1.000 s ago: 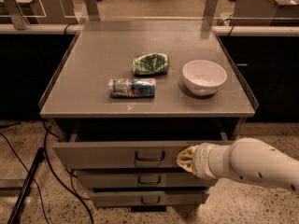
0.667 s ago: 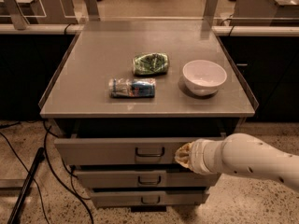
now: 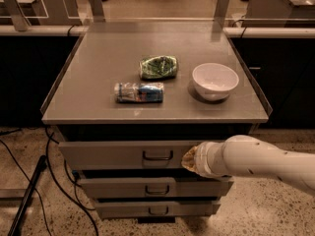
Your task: Close top drawer
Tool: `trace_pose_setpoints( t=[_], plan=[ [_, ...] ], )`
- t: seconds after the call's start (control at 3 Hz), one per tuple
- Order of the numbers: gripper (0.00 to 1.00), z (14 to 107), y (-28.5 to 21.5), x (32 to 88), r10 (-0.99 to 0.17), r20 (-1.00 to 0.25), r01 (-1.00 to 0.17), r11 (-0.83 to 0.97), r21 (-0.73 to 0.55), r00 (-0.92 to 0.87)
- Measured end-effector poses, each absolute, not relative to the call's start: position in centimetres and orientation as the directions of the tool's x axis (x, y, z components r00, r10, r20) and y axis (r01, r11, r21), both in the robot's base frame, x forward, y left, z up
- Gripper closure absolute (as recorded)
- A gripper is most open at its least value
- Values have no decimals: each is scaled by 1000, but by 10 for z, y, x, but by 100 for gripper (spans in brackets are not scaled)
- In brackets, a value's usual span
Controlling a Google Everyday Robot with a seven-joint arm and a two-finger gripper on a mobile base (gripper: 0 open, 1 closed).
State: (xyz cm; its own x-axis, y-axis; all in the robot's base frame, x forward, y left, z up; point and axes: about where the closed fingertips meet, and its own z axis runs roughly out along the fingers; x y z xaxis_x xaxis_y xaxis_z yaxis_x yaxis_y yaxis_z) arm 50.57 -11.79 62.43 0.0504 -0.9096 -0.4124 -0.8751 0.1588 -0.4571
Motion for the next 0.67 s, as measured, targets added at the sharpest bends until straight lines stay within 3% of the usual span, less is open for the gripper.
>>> trace_pose_setpoints(
  t=[0.67],
  plan=[
    [100,623,-128,484,-921,-387,-905,122,-407,50]
  ],
)
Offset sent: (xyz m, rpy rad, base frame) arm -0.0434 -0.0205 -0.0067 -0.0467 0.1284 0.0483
